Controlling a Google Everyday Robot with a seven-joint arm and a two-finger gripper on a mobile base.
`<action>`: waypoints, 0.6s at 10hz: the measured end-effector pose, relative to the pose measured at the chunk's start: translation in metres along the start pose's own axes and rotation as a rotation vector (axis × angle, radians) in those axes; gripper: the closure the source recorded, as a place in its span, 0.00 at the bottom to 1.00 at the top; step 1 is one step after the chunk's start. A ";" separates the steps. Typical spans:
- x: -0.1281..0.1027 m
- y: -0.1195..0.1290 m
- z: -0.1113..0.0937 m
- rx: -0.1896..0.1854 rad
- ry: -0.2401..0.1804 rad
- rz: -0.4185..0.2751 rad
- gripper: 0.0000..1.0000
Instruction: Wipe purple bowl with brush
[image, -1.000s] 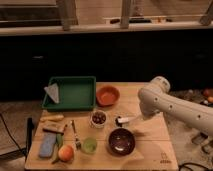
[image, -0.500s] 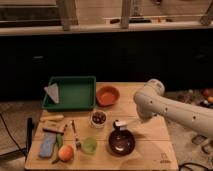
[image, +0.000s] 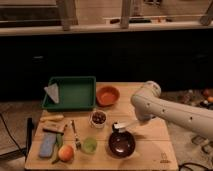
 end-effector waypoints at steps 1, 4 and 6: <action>-0.001 0.002 0.001 -0.004 0.001 -0.002 1.00; 0.003 -0.002 -0.003 0.022 -0.009 0.017 1.00; 0.001 -0.010 -0.010 0.048 -0.028 0.004 1.00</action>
